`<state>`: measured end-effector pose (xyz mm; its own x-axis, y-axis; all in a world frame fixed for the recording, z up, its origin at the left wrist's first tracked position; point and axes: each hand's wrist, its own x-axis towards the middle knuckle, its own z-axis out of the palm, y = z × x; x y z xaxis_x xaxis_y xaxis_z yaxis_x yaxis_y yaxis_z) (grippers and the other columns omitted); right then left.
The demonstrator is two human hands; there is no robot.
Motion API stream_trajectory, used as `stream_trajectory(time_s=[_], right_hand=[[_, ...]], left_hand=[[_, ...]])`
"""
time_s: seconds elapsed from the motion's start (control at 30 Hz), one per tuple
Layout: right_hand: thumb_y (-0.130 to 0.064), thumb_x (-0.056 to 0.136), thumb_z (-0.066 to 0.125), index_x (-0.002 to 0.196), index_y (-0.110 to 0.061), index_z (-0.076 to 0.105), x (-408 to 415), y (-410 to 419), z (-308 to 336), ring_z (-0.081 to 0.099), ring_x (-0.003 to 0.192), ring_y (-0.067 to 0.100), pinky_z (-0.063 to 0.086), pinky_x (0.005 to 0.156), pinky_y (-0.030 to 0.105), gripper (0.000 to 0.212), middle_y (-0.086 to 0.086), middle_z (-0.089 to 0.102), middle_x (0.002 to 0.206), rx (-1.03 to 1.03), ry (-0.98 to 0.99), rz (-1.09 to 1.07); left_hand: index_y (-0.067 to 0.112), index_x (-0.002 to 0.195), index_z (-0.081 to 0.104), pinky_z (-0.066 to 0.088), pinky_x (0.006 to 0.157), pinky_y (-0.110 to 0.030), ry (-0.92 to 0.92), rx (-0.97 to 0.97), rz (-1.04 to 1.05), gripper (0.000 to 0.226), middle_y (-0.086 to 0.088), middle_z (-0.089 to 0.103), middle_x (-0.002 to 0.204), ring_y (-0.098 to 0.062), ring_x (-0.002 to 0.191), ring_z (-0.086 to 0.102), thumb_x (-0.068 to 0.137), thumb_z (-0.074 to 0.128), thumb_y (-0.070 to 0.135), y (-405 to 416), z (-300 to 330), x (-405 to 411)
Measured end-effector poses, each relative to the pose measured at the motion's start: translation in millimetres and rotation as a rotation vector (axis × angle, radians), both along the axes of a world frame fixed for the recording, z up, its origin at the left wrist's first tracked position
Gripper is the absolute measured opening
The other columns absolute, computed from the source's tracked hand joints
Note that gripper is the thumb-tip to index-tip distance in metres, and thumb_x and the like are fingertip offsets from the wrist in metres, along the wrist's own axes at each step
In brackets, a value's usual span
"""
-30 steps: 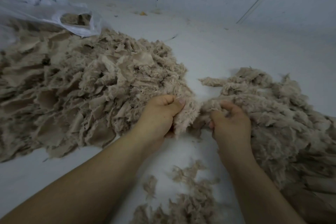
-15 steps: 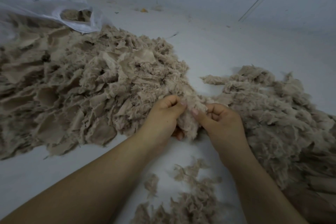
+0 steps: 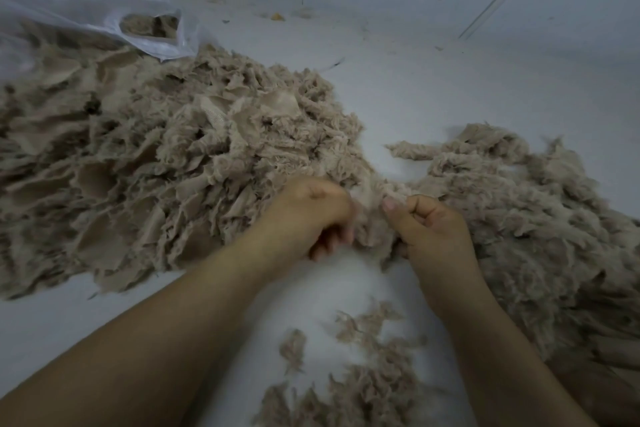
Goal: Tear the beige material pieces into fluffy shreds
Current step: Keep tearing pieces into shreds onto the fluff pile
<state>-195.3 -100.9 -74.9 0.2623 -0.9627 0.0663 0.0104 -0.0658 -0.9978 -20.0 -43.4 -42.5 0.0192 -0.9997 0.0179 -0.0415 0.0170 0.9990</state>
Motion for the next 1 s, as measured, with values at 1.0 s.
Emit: stream_trajectory(time_s=[1.0], right_hand=[[-0.018, 0.099, 0.061, 0.056, -0.022, 0.062, 7, 2, 1, 0.042, 0.048, 0.005, 0.04, 0.048, 0.016, 0.043, -0.008, 0.052, 0.051, -0.151, 0.051, 0.006]], left_hand=[[0.002, 0.085, 0.05, 0.04, 0.036, -0.025, 0.253, -0.037, 0.326, 0.022, -0.013, 0.053, 0.057, -0.022, 0.037, 0.05, 0.101, 0.051, 0.017, -7, -16, -21]])
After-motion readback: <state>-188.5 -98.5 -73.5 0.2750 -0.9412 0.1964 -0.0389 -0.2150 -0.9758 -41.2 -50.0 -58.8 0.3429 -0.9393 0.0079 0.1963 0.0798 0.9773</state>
